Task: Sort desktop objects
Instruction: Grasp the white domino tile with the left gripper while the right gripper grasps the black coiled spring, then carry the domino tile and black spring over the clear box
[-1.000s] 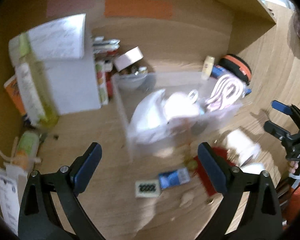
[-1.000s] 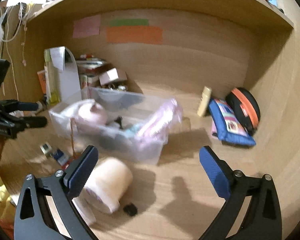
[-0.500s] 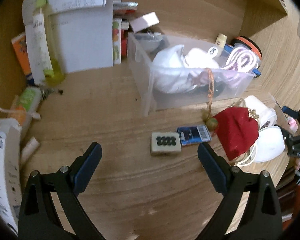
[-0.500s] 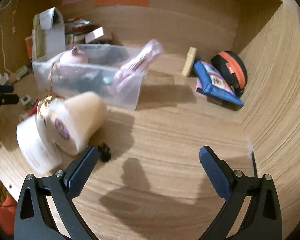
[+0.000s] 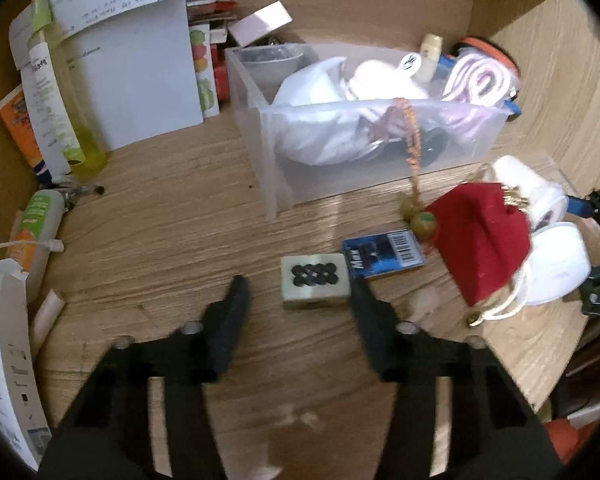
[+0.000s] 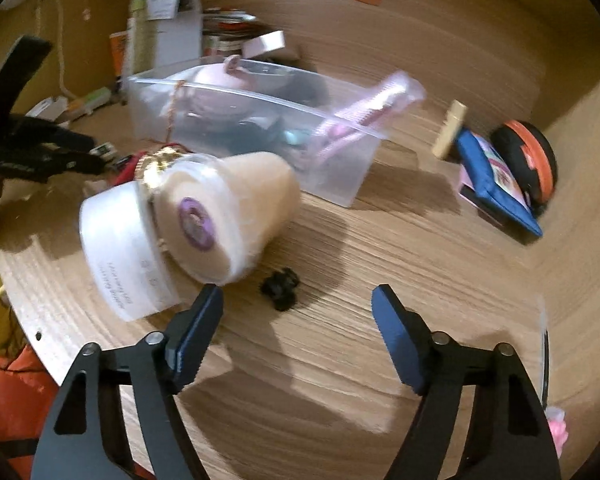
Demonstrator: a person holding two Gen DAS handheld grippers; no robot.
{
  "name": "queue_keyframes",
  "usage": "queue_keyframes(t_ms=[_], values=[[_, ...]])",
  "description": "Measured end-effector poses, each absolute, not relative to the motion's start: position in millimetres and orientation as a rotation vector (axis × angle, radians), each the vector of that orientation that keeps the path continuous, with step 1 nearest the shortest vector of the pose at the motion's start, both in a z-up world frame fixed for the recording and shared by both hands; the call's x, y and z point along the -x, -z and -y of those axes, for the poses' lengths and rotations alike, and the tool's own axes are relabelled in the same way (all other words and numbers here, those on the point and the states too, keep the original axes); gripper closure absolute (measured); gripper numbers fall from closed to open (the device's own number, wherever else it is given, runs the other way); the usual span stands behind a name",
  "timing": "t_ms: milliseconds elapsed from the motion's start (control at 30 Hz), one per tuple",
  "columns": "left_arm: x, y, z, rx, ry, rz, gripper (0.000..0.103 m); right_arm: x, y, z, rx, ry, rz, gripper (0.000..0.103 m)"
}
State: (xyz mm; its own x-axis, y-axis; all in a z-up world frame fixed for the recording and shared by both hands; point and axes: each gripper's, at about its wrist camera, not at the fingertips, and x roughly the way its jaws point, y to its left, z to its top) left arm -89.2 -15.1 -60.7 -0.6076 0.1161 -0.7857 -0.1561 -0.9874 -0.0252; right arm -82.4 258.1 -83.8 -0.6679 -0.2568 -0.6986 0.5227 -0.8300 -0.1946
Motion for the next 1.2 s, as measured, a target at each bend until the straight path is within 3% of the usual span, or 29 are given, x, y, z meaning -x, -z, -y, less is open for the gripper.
queue_keyframes(t_ms=[133, 300, 500, 633, 767, 1200], values=[[89.3, 61.0, 14.4, 1.302, -2.682, -0.067, 0.058, 85.8, 84.1, -253.6, -0.969, 2.414, -0.525, 0.043], [92.7, 61.5, 15.4, 1.316, -2.67, -0.058, 0.058, 91.7, 85.8, -250.8, -0.984, 2.391, -0.531, 0.046], [97.0, 62.4, 14.4, 1.32, -2.67, -0.087, 0.058, 100.3, 88.6, -255.5, -1.007, 2.359, -0.5, 0.062], [100.0, 63.1, 15.9, 1.304, -2.666, -0.072, 0.058, 108.1, 90.7, -263.5, -1.024, 2.341, -0.388, 0.082], [99.6, 63.0, 17.4, 1.293, -2.667, -0.062, 0.07, 108.8, 90.7, -269.1, -1.04, 2.359, -0.355, 0.082], [93.6, 49.2, 26.5, 1.208, -2.732, -0.006, 0.07, 108.9, 59.2, -296.4, -0.985, 2.464, -0.243, 0.082]])
